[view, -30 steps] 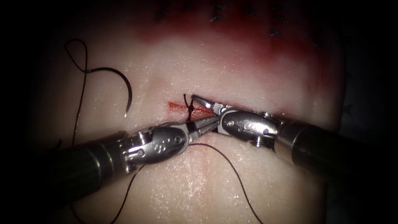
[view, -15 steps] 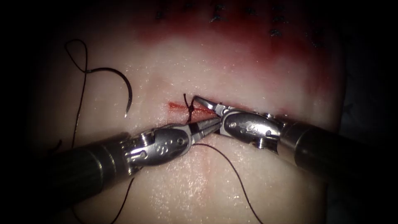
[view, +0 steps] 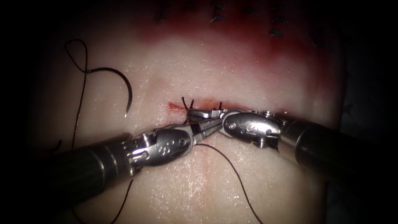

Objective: Wound Closure
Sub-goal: Cut excess thread with built-in blades on right hand, then set down the cutting of suture

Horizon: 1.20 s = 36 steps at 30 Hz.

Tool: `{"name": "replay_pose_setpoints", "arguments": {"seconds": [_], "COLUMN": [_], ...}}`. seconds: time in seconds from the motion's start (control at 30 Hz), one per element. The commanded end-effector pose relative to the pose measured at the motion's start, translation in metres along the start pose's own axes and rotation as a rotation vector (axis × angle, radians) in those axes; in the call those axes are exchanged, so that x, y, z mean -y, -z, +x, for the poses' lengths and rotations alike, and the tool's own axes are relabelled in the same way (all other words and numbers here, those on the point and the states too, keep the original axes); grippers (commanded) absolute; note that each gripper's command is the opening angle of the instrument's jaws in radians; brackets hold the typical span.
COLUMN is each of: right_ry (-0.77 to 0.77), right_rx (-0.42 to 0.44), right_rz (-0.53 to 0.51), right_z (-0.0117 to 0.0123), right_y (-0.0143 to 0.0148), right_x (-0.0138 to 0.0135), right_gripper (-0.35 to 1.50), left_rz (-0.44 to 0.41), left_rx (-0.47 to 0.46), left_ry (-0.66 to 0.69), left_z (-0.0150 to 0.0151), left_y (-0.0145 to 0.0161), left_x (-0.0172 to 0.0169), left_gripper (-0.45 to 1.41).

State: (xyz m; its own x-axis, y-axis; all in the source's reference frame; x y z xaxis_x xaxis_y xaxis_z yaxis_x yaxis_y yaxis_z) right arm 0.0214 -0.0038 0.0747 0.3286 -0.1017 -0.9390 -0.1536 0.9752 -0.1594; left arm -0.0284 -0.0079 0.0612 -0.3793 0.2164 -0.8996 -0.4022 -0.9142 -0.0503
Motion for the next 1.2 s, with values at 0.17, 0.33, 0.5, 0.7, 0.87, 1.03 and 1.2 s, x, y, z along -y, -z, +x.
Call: {"name": "replay_pose_setpoints", "arguments": {"seconds": [0.17, 0.33, 0.5, 0.7, 0.87, 1.03, 1.2], "right_ry": [0.005, -0.042, -0.053, -0.056, -0.057, -0.078, -0.090], "right_rx": [-0.002, 0.030, 0.013, 0.011, 0.039, 0.049, 0.062], "right_rz": [-0.003, -0.035, -0.049, -0.041, -0.048, -0.069, -0.079], "right_z": [0.0002, 0.0004, 0.0003, 0.0002, -0.0003, -0.0011, -0.0014], "right_y": [-0.0004, 0.0001, 0.0008, 0.0022, 0.0053, 0.0089, 0.0105], "right_x": [-0.0006, -0.0004, -0.0005, -0.0003, -0.0002, -0.0004, -0.0004], "right_gripper": [-0.35, 1.37, 1.48, 1.48, 1.48, 1.48, 1.48], "left_rz": [-0.002, -0.008, -0.013, -0.029, -0.009, 0.029, 0.060], "left_rx": [-0.002, -0.005, -0.008, -0.014, -0.004, 0.014, 0.032], "left_ry": [-0.002, -0.003, -0.004, -0.005, -0.003, -0.004, -0.013], "left_z": [-0.0001, 0.0001, 0.0005, 0.0008, 0.0005, -0.0009, -0.0030], "left_y": [-0.0007, -0.0002, 0.0004, 0.0024, 0.0057, 0.0095, 0.0124], "left_x": [-0.0001, -0.0003, -0.0008, -0.0012, -0.0003, 0.0013, 0.0028], "left_gripper": [-0.35, -0.35, -0.35, -0.35, -0.35, -0.35, -0.35]}}
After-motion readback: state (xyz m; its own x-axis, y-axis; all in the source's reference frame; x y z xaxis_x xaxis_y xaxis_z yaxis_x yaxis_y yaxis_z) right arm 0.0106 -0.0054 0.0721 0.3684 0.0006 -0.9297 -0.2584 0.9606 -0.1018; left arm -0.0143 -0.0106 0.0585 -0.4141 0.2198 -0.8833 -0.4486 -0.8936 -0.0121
